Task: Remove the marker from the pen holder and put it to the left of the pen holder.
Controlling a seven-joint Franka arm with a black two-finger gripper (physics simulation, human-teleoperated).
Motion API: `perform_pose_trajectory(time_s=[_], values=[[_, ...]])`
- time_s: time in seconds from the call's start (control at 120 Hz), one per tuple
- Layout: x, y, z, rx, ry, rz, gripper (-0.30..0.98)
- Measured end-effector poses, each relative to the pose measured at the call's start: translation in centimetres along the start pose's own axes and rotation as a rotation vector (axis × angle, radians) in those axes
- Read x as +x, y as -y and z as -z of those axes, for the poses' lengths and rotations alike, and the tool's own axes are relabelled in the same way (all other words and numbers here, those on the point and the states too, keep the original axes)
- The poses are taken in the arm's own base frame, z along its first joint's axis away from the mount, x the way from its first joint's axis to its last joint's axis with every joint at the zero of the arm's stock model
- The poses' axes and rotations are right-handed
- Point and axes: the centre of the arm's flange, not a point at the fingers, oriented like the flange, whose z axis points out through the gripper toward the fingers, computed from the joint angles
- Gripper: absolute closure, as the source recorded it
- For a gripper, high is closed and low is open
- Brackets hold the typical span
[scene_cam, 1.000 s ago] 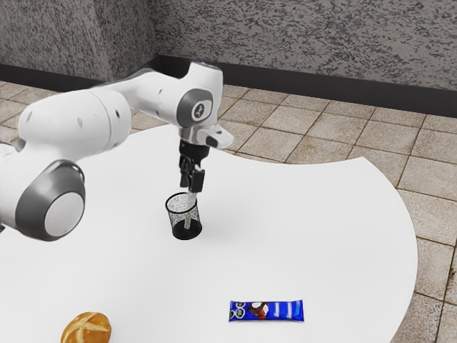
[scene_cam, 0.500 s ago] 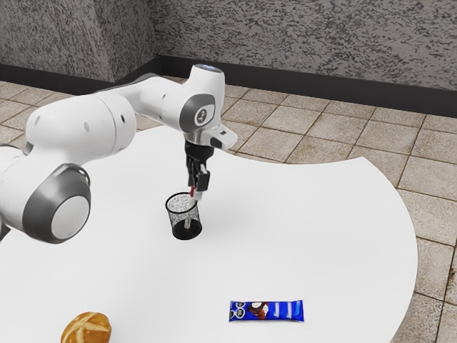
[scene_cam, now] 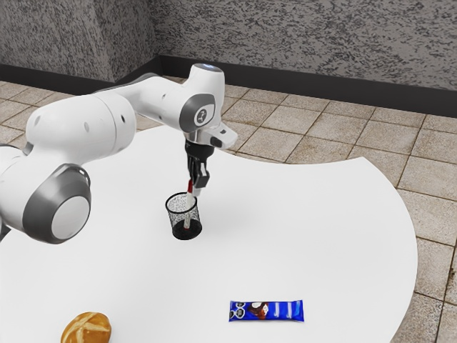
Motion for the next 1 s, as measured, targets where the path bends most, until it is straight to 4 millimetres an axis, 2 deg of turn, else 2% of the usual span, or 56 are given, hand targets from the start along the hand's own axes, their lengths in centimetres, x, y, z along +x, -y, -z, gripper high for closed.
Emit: perform_pose_trajectory(time_s=[0.408,0.642,0.742,0.925,1.0], values=[[-1.2,-0.3,0.3,-0.031,0.059,0.011,0.69],[-1.5,-1.5,1.2,-0.031,0.121,0.010,0.75],[-2.3,-2.6,3.9,-0.024,0.125,0.010,0.76],[-6.4,-3.8,13.5,0.041,0.095,0.046,0.77],[-7.7,-4.1,15.9,0.051,0.110,0.060,0.78]])
